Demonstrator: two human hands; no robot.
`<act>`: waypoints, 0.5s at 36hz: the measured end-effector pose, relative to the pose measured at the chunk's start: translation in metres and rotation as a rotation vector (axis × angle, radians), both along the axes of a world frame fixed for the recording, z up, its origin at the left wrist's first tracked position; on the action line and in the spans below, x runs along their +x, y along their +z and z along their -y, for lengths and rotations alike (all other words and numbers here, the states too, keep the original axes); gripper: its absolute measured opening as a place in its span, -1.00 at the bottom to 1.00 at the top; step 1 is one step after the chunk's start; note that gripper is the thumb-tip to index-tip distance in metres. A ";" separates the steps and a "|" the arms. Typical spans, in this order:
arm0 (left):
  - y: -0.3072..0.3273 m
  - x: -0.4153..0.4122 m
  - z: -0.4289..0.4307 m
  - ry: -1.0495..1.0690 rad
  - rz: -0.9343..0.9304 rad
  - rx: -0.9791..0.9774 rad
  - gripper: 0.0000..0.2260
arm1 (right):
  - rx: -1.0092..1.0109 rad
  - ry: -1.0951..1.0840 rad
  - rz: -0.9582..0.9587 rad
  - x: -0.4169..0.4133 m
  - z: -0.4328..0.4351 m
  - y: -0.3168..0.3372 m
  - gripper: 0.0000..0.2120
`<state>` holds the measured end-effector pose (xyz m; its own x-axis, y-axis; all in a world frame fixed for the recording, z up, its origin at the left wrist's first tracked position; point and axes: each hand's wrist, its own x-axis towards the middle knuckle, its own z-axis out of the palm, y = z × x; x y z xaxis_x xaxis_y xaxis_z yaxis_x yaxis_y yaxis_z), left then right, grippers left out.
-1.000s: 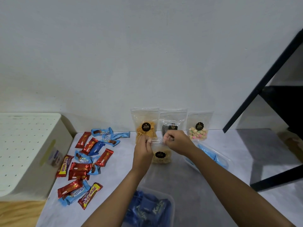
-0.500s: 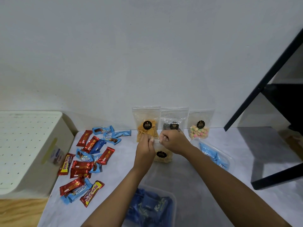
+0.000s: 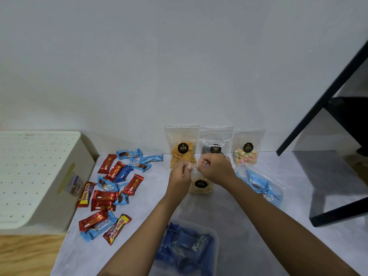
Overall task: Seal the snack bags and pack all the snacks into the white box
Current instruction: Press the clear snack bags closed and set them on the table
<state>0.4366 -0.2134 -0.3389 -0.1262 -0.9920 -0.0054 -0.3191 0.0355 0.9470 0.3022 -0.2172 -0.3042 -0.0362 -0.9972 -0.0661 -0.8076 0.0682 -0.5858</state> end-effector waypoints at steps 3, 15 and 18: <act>0.001 0.001 0.000 0.011 0.019 0.018 -0.85 | -0.018 -0.020 0.003 0.004 -0.001 -0.004 -0.85; 0.000 0.009 -0.003 0.002 -0.016 -0.007 -0.89 | 0.082 0.003 0.384 -0.017 -0.004 0.006 -0.86; 0.001 0.010 -0.002 -0.036 0.011 -0.004 -0.91 | 0.070 -0.009 0.382 -0.017 -0.004 0.003 -0.85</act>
<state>0.4462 -0.2116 -0.3378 -0.1616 -0.9868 -0.0031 -0.3282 0.0508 0.9432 0.2847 -0.2132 -0.3016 -0.0048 -0.9895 -0.1447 -0.5309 0.1251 -0.8381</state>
